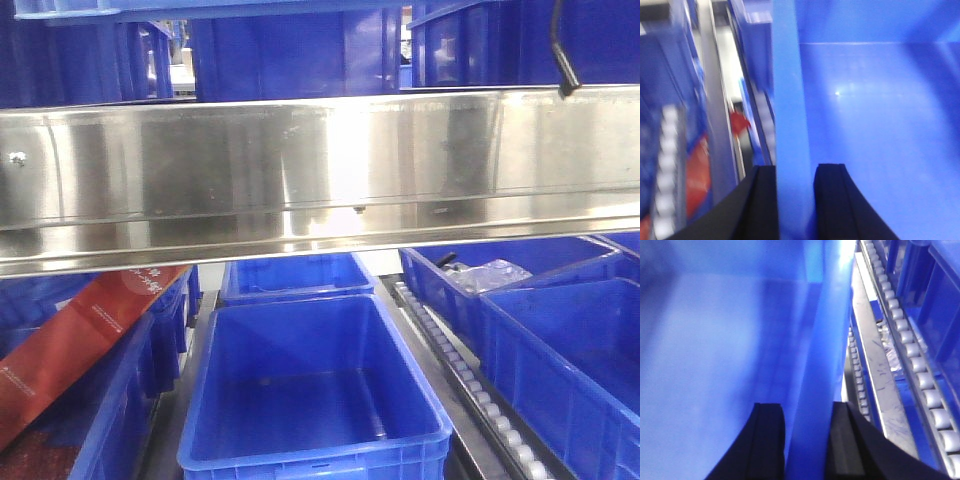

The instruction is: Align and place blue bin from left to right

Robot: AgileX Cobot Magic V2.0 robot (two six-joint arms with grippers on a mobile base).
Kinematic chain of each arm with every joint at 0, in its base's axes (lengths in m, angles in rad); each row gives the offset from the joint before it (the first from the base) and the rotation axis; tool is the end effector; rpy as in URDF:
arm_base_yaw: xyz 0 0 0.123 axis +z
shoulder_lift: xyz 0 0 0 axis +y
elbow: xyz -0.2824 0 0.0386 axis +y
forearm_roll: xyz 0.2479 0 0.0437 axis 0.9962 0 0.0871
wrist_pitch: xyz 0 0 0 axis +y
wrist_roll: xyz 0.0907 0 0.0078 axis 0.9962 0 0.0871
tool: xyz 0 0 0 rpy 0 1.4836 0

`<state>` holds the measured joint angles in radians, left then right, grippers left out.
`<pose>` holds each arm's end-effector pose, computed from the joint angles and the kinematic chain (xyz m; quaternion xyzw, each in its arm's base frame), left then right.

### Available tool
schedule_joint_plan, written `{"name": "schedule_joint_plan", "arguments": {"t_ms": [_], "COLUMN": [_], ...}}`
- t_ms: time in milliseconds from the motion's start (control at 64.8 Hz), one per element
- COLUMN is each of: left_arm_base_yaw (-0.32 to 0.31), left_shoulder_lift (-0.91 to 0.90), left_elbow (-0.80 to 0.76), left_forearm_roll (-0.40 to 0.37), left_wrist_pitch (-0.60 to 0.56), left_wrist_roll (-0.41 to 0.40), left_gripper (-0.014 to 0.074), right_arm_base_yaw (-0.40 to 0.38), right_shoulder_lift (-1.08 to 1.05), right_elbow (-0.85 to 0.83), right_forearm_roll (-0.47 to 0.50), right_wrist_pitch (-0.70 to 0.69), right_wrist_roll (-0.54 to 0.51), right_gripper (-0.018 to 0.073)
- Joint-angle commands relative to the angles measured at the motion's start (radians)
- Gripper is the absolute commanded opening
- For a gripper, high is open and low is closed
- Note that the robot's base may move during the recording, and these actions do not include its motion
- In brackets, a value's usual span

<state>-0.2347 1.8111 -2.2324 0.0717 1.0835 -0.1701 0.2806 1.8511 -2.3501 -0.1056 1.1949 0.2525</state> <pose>0.3799 -0.0849 0.4799 0.0280 0.8776 -0.0608 0.4747 0.3737 0.0984 0.4889 -0.0069 0.8853 0.0711 0.4596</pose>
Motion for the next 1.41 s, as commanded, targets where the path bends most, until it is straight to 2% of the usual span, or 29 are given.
{"name": "schedule_joint_plan", "arguments": {"t_ms": [0,170,432,510,571,664,726,787,865,957,1004,1204,1328,1390], "left_arm_base_yaw": [-0.005,-0.005,-0.005,-0.005,-0.005,-0.005,-0.005,-0.005,-0.005,-0.005,-0.005,-0.005,-0.005,-0.005], "left_shoulder_lift": [-0.024,-0.014,0.041,0.059,0.072,0.078,0.078,0.078,0.078,0.076,0.07,-0.013,-0.075,-0.103], "left_elbow": [-0.019,-0.019,-0.019,-0.019,-0.019,-0.019,-0.019,-0.019,-0.019,-0.019,-0.019,-0.019,-0.019,-0.019], "left_forearm_roll": [-0.023,-0.019,-0.007,-0.007,-0.008,-0.008,-0.008,-0.008,-0.008,-0.013,-0.013,-0.013,-0.013,-0.013], "left_wrist_pitch": [-0.007,0.069,0.067,0.056,0.051,0.044,0.035,0.023,0.021,0.03,0.036,0.038,0.051,0.063], "left_wrist_roll": [0.01,0.002,-0.017,-0.017,-0.017,-0.017,-0.017,-0.017,-0.017,-0.017,-0.017,-0.017,-0.017,-0.017], "left_gripper": [-0.0111,-0.0111,-0.0111,-0.0111,-0.0109,-0.0071,0.0006,0.0119,0.0295,0.0537,0.062,0.0587,0.0578,0.0537], "right_arm_base_yaw": [-0.026,-0.066,-0.086,-0.087,-0.09,-0.094,-0.099,-0.099,-0.101,-0.101,-0.101,-0.101,-0.101,-0.101], "right_shoulder_lift": [0.001,0.048,0.119,0.132,0.137,0.141,0.141,0.141,0.141,0.134,0.125,0.04,-0.02,-0.044], "right_elbow": [-0.021,-0.021,-0.021,-0.021,-0.021,-0.021,-0.021,-0.021,-0.023,-0.027,-0.033,-0.033,-0.033,-0.033], "right_forearm_roll": [0.016,0.091,0.09,0.09,0.09,0.09,0.09,0.089,0.089,0.091,0.091,0.092,0.092,0.092], "right_wrist_pitch": [-0.105,-0.121,-0.172,-0.186,-0.19,-0.194,-0.199,-0.199,-0.199,-0.191,-0.179,-0.144,-0.098,-0.072], "right_wrist_roll": [-0.025,-0.075,-0.089,-0.089,-0.108,-0.123,-0.123,-0.123,-0.123,-0.123,-0.123,-0.123,-0.123,-0.123], "right_gripper": [-0.0151,-0.0151,-0.0151,-0.0124,-0.0036,0.0186,0.036,0.049,0.0553,0.0538,0.052,0.0363,0.0226,0.0144]}}
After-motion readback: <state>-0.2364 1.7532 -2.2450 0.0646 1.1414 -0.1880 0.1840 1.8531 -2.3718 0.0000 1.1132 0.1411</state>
